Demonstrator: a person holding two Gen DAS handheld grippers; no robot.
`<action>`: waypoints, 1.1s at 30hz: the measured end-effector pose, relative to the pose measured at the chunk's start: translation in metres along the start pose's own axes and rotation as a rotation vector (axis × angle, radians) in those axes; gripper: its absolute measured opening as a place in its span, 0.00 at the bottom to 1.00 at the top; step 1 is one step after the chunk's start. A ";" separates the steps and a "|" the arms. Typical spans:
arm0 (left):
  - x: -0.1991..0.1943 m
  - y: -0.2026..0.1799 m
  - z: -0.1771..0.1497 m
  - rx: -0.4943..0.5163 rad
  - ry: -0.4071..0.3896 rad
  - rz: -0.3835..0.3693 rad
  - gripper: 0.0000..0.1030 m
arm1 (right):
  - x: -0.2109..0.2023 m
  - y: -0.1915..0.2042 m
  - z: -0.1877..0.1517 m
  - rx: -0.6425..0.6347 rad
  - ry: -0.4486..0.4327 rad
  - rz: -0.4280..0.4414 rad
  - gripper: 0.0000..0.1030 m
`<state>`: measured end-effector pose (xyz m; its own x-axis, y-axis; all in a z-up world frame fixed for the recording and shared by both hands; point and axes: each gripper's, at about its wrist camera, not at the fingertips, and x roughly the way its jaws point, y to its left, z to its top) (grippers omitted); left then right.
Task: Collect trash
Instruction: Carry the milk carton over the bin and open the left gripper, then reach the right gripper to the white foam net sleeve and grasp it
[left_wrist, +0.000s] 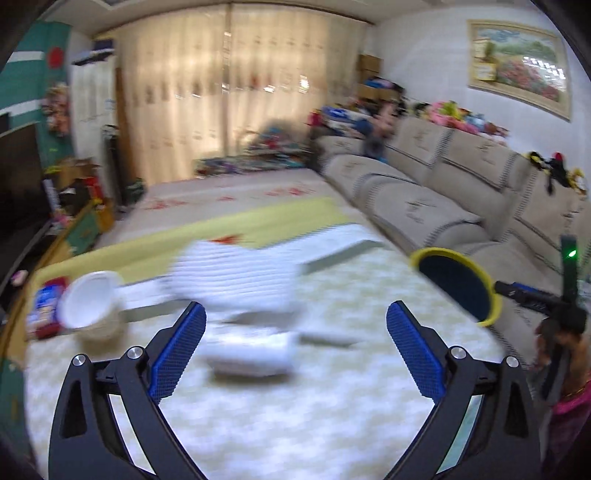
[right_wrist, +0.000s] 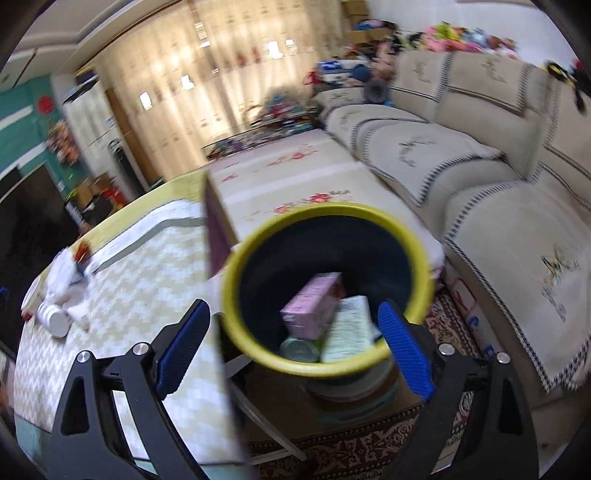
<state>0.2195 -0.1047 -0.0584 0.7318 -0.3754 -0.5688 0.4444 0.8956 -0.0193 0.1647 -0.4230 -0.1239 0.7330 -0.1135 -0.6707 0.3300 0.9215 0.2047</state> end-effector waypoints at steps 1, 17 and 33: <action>-0.003 0.012 -0.004 -0.002 -0.007 0.025 0.95 | 0.002 0.014 0.003 -0.024 0.004 0.017 0.85; -0.010 0.125 -0.044 -0.187 -0.070 0.071 0.95 | 0.030 0.265 0.033 -0.583 -0.011 0.344 0.85; -0.018 0.135 -0.045 -0.293 -0.097 0.079 0.95 | 0.106 0.357 0.027 -0.965 0.160 0.327 0.85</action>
<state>0.2428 0.0337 -0.0873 0.8103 -0.3100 -0.4974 0.2263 0.9483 -0.2223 0.3762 -0.1160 -0.1025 0.5898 0.1820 -0.7868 -0.5415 0.8120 -0.2181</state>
